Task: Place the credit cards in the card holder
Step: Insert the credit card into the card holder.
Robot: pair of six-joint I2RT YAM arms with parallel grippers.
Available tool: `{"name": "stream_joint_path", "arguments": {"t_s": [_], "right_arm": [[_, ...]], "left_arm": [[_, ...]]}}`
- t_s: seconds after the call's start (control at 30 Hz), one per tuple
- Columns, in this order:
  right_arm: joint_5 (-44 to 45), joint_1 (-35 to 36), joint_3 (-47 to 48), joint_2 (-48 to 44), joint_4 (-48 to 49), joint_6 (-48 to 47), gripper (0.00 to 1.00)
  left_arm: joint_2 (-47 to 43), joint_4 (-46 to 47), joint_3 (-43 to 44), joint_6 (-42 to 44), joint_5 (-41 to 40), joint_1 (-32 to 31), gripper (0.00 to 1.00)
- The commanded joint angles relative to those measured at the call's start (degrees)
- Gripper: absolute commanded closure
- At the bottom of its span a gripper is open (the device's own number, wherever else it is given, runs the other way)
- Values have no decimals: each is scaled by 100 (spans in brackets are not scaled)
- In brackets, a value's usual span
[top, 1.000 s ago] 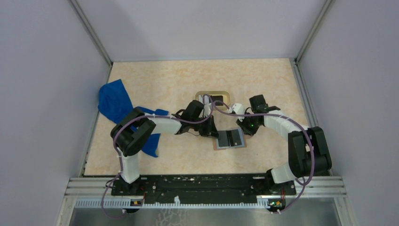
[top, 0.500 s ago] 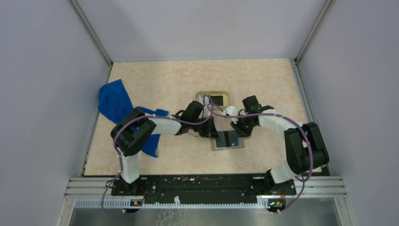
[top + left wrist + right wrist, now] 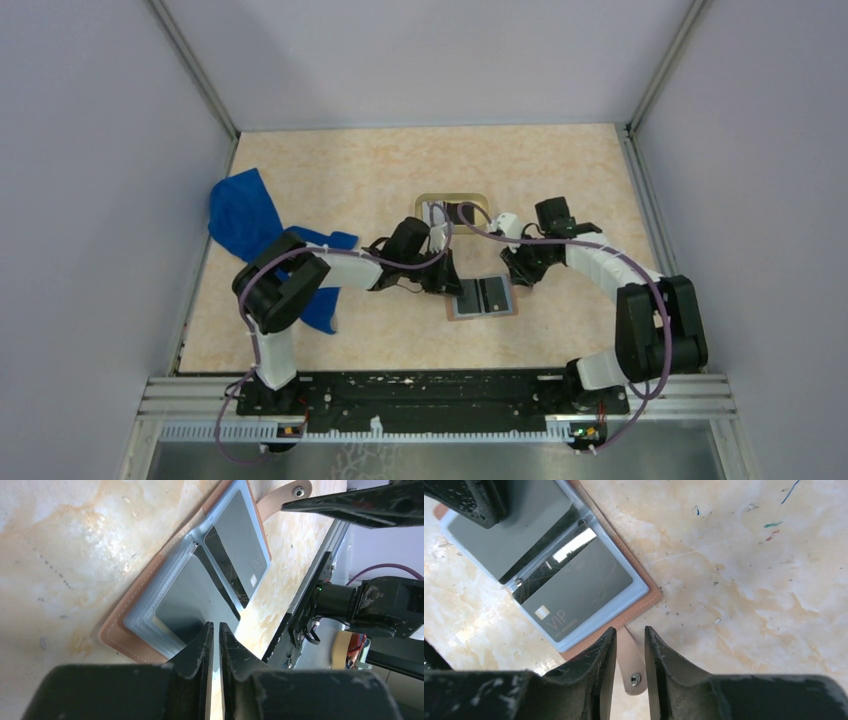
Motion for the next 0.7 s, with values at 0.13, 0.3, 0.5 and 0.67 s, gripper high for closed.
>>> {"name": "stream_joint_path", "arguments": {"t_s": [0.13,0.3,0.5,0.67], "right_arm": [[-1559,-216,290,-301,-260,36,63],[-1491,-217,482,177,-456,271,61],[-1048,-216,586,532,-464,578,58],[-952,-218,629,702,-492,650,57]], "left_arm": [[-726,499,-443,195,-25,6,85],[-1486,1147,-1044,520,-262,6,84],[-2730,2687,-2494,729,-1231,5,80],[-3330,3258,-3487,514,-2483,51,44]]}}
